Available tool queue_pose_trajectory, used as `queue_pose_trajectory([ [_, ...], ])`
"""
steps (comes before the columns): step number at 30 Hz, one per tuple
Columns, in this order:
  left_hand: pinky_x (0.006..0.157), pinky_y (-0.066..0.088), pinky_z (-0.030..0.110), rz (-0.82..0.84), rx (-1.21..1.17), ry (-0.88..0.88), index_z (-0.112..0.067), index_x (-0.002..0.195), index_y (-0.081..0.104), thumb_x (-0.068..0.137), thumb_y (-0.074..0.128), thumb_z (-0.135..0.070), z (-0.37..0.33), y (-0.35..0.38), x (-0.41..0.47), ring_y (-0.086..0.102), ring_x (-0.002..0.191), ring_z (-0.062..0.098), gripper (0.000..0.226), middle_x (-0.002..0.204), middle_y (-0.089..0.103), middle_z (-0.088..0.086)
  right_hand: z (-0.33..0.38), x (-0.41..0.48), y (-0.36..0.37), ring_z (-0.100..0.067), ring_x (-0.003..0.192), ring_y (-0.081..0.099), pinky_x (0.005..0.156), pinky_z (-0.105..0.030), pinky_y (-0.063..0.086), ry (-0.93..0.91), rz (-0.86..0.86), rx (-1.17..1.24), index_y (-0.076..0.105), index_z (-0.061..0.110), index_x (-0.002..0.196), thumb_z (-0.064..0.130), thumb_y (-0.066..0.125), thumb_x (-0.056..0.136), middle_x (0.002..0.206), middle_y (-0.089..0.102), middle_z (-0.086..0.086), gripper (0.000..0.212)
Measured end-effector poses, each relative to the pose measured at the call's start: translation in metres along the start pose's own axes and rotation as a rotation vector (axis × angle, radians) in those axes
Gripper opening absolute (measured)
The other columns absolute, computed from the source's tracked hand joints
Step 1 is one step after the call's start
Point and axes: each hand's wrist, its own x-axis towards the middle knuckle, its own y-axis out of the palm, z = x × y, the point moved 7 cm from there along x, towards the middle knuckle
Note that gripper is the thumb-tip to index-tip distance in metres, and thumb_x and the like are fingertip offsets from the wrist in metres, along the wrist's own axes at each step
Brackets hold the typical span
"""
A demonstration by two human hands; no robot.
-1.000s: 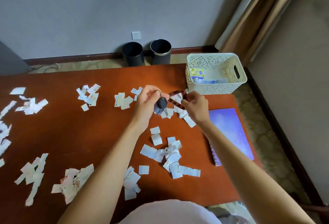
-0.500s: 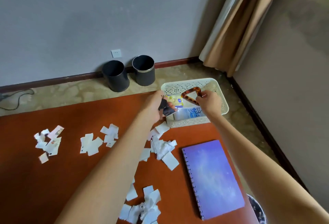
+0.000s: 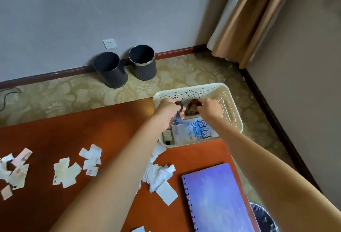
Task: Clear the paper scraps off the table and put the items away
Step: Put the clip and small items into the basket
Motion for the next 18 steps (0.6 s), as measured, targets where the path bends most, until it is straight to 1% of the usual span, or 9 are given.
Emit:
queue_pose_trajectory([
  [3, 0.053, 0.050, 0.018, -0.024, 0.091, 0.047, 0.003, 0.120, 0.057, 0.090, 0.045, 0.011, 0.002, -0.002, 0.007, 0.058, 0.052, 0.014, 0.034, 0.081, 0.061, 0.015, 0.005, 0.007, 0.000, -0.029, 0.077, 0.058, 0.071, -0.037, 0.053, -0.061, -0.016, -0.036, 0.066, 0.002, 0.099, 0.004, 0.048, 0.087, 0.096, 0.065, -0.016, 0.022],
  [5, 0.060, 0.050, 0.021, -0.029, 0.127, 0.071, 0.003, 0.121, 0.058, 0.089, 0.047, 0.011, 0.004, -0.003, 0.010, 0.060, 0.043, 0.009, 0.034, 0.073, 0.061, 0.011, 0.007, 0.009, 0.001, -0.030, 0.081, 0.061, 0.069, -0.036, 0.053, -0.094, -0.008, -0.034, 0.068, 0.006, 0.102, 0.005, 0.049, 0.087, 0.100, 0.066, -0.015, 0.024],
  [7, 0.058, 0.048, 0.019, -0.014, 0.137, 0.088, 0.006, 0.119, 0.058, 0.088, 0.048, 0.012, 0.006, -0.002, 0.010, 0.059, 0.044, 0.008, 0.033, 0.068, 0.058, 0.009, 0.007, 0.008, 0.004, -0.027, 0.075, 0.058, 0.064, -0.031, 0.049, -0.114, 0.021, -0.014, 0.068, 0.009, 0.108, 0.009, 0.051, 0.089, 0.097, 0.069, -0.015, 0.025],
  [9, 0.056, 0.047, 0.016, 0.001, 0.140, 0.096, 0.010, 0.115, 0.058, 0.087, 0.048, 0.014, 0.005, -0.001, 0.006, 0.056, 0.057, 0.014, 0.030, 0.068, 0.057, 0.011, 0.008, 0.007, 0.005, -0.023, 0.071, 0.054, 0.062, -0.027, 0.043, -0.126, 0.032, 0.003, 0.067, 0.011, 0.112, 0.014, 0.053, 0.090, 0.093, 0.070, -0.014, 0.026],
  [10, 0.059, 0.048, 0.019, 0.001, 0.137, 0.101, 0.011, 0.115, 0.057, 0.086, 0.049, 0.015, 0.005, -0.002, 0.005, 0.057, 0.063, 0.017, 0.031, 0.071, 0.059, 0.013, 0.007, 0.007, 0.005, -0.022, 0.070, 0.054, 0.061, -0.026, 0.041, -0.125, 0.031, 0.011, 0.067, 0.011, 0.111, 0.016, 0.054, 0.091, 0.091, 0.069, -0.014, 0.025],
  [12, 0.077, 0.051, 0.027, -0.015, 0.139, 0.100, 0.007, 0.121, 0.054, 0.084, 0.054, 0.014, 0.006, -0.002, 0.003, 0.062, 0.084, 0.024, 0.038, 0.091, 0.065, 0.019, 0.006, 0.006, 0.006, -0.022, 0.067, 0.054, 0.056, -0.025, 0.040, -0.107, 0.039, 0.025, 0.068, 0.007, 0.106, 0.019, 0.055, 0.091, 0.083, 0.066, -0.012, 0.023],
  [14, 0.095, 0.048, 0.034, -0.038, 0.141, 0.084, 0.001, 0.129, 0.048, 0.082, 0.060, 0.011, 0.008, -0.003, 0.002, 0.061, 0.105, 0.027, 0.049, 0.116, 0.062, 0.019, 0.003, 0.003, 0.007, -0.022, 0.064, 0.053, 0.047, -0.022, 0.037, -0.076, 0.069, 0.021, 0.067, 0.002, 0.099, 0.022, 0.055, 0.092, 0.075, 0.061, -0.009, 0.024],
  [15, 0.100, 0.045, 0.037, -0.045, 0.141, 0.076, -0.002, 0.131, 0.046, 0.081, 0.062, 0.010, 0.009, -0.004, 0.001, 0.059, 0.111, 0.027, 0.053, 0.122, 0.060, 0.017, 0.001, 0.001, 0.007, -0.023, 0.064, 0.054, 0.045, -0.022, 0.036, -0.064, 0.082, 0.009, 0.066, 0.000, 0.098, 0.024, 0.055, 0.092, 0.075, 0.059, -0.009, 0.026],
  [18, 0.100, 0.044, 0.036, -0.053, 0.150, 0.080, -0.008, 0.132, 0.040, 0.080, 0.065, 0.006, 0.012, -0.003, -0.003, 0.054, 0.114, 0.024, 0.059, 0.124, 0.055, 0.009, 0.004, -0.007, -0.007, -0.026, 0.077, 0.062, 0.060, -0.026, 0.048, -0.063, 0.018, 0.017, 0.063, -0.001, 0.105, 0.023, 0.052, 0.094, 0.091, 0.063, -0.012, 0.028],
])
